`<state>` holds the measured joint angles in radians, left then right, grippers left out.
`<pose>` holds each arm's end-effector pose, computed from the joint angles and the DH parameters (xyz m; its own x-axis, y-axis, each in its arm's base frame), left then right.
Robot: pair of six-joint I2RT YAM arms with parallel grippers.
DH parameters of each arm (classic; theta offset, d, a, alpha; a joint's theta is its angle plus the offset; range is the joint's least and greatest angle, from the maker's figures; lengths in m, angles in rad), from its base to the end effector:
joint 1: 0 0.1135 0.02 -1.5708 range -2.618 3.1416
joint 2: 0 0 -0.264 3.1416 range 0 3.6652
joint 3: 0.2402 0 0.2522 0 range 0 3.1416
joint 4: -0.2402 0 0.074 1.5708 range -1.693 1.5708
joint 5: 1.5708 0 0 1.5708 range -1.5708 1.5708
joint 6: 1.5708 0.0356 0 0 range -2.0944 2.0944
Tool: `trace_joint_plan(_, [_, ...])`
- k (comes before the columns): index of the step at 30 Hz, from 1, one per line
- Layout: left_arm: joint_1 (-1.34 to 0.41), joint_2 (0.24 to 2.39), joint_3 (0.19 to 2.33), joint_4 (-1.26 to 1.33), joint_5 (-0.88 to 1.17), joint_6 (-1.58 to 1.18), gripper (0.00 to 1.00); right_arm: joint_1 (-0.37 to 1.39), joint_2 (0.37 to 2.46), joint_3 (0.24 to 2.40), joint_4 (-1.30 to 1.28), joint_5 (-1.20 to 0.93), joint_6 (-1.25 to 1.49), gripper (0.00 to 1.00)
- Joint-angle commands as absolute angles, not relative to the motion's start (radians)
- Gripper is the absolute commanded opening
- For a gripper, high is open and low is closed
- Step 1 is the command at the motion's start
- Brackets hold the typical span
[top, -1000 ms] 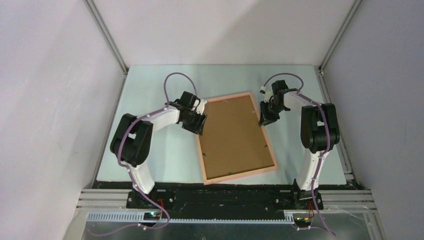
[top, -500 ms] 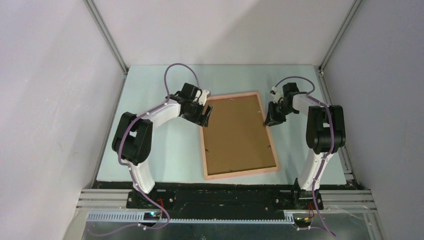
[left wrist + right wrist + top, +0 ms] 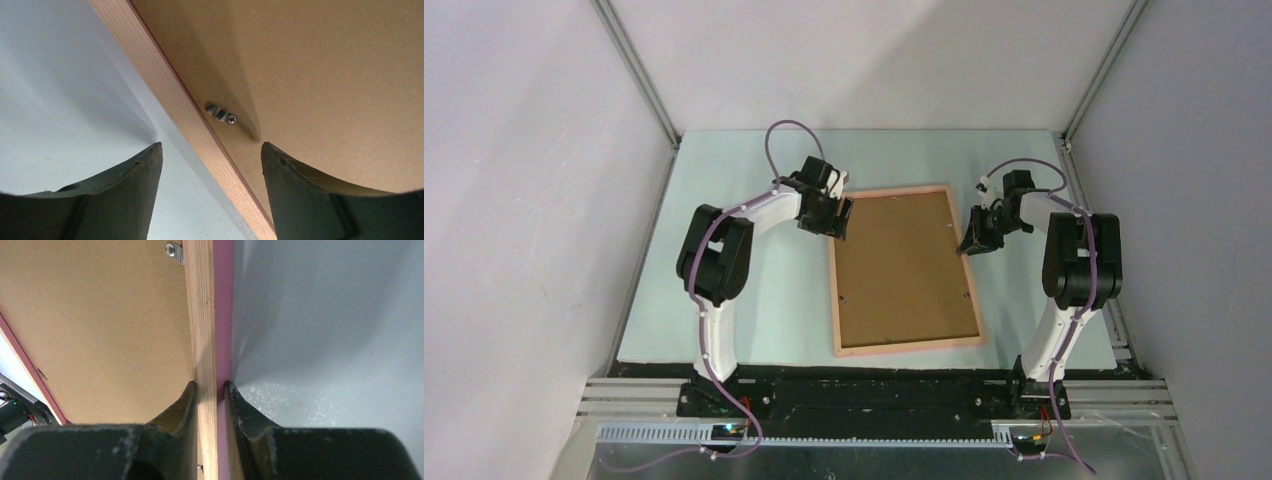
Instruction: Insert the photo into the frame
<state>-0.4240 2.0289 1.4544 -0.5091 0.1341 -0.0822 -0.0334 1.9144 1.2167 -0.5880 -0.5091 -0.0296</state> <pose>0.3865 -0.1797 0.1710 -0.8408 0.2903 -0.4569 0.3971 0.9044 -0.1562 0.3651 0.0052 0.1498 -0.9555 0.0061 -0.2950 -0.1362 0.8778 0.4592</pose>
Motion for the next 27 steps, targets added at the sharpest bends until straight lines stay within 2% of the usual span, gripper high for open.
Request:
trace_joint_plan(1, [-0.411, 2.049, 1.527, -0.506, 0.137, -0.147, 0.76, -0.055, 1.91, 1.19, -0.622, -0.495, -0.024, 0.0])
trace_joint_plan(27, [-0.382, 2.133, 1.594, -0.505, 0.11, -0.213, 0.54, -0.058, 1.924, 1.19, -0.618, -0.512, -0.028, 0.0])
